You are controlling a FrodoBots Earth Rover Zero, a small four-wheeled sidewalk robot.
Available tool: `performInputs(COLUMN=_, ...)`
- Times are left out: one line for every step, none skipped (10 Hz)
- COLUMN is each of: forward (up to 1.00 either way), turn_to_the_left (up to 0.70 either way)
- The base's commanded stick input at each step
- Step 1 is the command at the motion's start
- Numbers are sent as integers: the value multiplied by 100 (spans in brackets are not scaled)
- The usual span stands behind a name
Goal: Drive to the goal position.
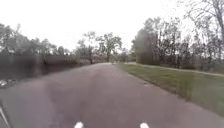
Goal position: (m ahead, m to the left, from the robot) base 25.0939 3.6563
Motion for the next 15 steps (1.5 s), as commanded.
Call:
performInputs(forward=0, turn_to_the_left=0)
performInputs(forward=0, turn_to_the_left=0)
performInputs(forward=0, turn_to_the_left=0)
performInputs(forward=0, turn_to_the_left=0)
performInputs(forward=0, turn_to_the_left=0)
performInputs(forward=0, turn_to_the_left=0)
performInputs(forward=0, turn_to_the_left=0)
performInputs(forward=0, turn_to_the_left=0)
performInputs(forward=63, turn_to_the_left=0)
performInputs(forward=100, turn_to_the_left=0)
performInputs(forward=100, turn_to_the_left=0)
performInputs(forward=100, turn_to_the_left=0)
performInputs(forward=100, turn_to_the_left=0)
performInputs(forward=100, turn_to_the_left=0)
performInputs(forward=100, turn_to_the_left=0)
